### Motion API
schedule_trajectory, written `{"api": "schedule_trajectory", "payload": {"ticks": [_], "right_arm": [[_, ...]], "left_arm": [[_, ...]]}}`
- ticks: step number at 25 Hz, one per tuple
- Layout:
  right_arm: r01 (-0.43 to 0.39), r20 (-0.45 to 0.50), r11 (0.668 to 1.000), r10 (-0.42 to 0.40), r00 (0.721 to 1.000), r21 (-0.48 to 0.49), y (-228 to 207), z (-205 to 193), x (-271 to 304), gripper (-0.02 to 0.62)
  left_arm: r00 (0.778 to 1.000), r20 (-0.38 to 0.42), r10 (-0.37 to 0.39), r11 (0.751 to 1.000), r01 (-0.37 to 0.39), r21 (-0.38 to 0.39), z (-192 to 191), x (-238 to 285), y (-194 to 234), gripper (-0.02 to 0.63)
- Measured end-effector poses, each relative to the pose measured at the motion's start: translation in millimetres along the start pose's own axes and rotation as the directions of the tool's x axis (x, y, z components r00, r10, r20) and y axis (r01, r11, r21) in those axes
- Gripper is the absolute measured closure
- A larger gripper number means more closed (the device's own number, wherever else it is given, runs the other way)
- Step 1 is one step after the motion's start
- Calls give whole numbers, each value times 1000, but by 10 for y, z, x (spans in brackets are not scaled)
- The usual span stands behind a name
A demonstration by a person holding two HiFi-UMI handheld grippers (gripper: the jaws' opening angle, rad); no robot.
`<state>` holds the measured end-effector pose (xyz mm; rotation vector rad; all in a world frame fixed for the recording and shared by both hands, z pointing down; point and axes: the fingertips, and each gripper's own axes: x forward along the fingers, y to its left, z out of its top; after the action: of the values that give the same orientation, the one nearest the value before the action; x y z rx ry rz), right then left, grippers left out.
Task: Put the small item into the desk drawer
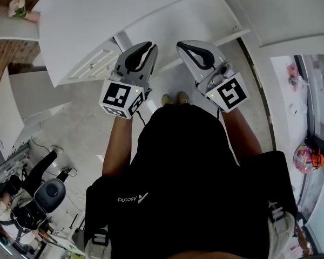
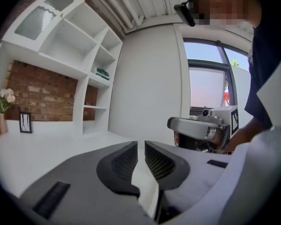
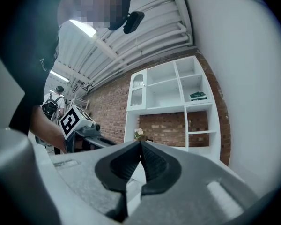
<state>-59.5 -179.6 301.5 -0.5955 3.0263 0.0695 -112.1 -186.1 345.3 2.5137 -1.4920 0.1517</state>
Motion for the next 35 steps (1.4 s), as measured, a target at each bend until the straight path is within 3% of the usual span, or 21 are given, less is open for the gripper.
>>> {"api": "schedule_trajectory", "payload": {"ticks": [5, 13, 22, 35], "right_arm": [[-31, 35, 999, 30, 999, 11, 252, 199, -50, 595], [-44, 76, 999, 45, 996, -15, 434, 376, -247, 595], [-34, 73, 999, 34, 997, -8, 567, 451, -313, 595], [-37, 66, 999, 38, 997, -12, 680, 440, -330, 595]], "left_arm": [[993, 121, -9, 1000, 6, 30, 346, -236, -221, 589], [974, 225, -38, 995, 15, 101, 653, -477, -583, 607], [965, 256, -55, 991, 22, 129, 676, -602, -738, 607], [973, 223, -61, 988, 28, 149, 526, -692, -785, 607]]}}
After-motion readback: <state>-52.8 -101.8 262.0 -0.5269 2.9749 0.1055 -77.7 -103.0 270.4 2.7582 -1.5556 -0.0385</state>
